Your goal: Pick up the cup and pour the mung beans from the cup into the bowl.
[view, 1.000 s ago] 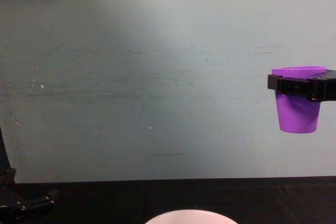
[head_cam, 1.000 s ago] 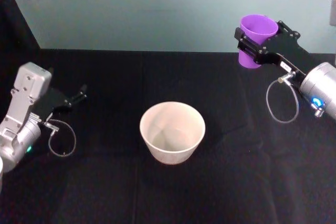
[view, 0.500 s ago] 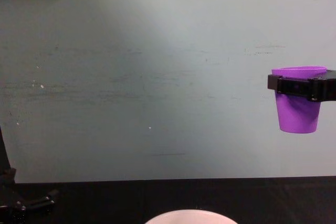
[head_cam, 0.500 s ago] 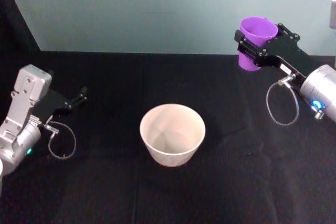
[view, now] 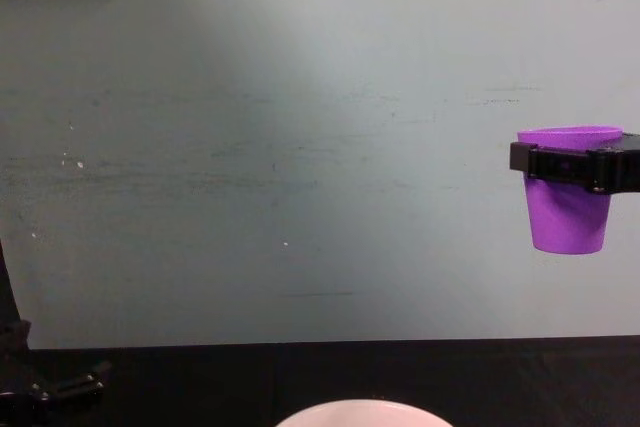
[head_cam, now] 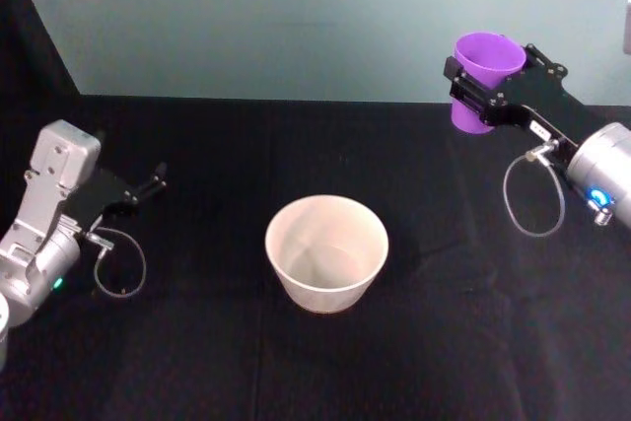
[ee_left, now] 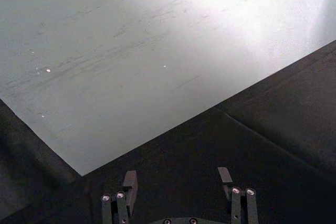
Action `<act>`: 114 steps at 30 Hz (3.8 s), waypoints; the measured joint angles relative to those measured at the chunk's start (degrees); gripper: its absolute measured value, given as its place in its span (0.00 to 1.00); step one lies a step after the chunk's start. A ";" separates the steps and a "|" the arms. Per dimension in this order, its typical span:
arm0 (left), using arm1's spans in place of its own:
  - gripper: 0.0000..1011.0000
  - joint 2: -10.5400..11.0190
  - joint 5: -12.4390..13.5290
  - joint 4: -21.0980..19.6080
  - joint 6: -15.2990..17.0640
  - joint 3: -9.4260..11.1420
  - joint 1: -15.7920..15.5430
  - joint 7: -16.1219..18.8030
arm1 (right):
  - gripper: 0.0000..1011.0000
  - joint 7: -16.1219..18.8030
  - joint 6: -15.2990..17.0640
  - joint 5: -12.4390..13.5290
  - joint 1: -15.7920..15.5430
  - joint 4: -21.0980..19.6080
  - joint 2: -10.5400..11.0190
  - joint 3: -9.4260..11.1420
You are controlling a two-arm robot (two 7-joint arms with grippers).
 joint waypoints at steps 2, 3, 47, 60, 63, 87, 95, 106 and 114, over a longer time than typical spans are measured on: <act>0.99 0.00 0.00 0.00 0.00 0.00 0.00 0.00 | 0.74 0.00 0.00 0.00 0.00 0.00 0.00 0.00; 0.99 0.00 0.00 0.00 0.00 0.00 0.00 0.00 | 0.74 0.00 0.00 0.00 0.00 0.00 0.00 0.00; 0.99 0.00 0.00 0.00 0.00 0.00 0.00 0.00 | 0.74 0.00 0.00 0.00 0.00 0.00 0.00 0.00; 0.99 0.00 0.00 0.00 0.00 0.00 0.00 0.00 | 0.74 0.00 0.00 0.00 0.00 0.00 0.00 0.00; 0.99 0.00 0.00 0.00 0.00 0.00 0.00 0.00 | 0.74 0.01 0.00 0.00 0.00 0.00 0.00 0.00; 0.99 0.00 0.00 0.00 0.00 0.00 0.00 0.00 | 0.74 0.01 0.00 0.00 0.00 0.00 0.00 0.00; 0.99 0.00 0.00 0.00 0.00 0.00 0.00 0.00 | 0.74 0.01 0.00 0.00 0.01 0.00 0.00 0.00; 0.99 0.00 0.00 0.00 0.00 0.00 0.00 0.00 | 0.74 0.00 0.00 0.00 0.00 0.00 0.00 0.00; 0.99 0.00 0.00 0.00 0.00 0.00 0.00 0.00 | 0.74 0.00 0.00 0.01 0.00 0.00 0.00 0.00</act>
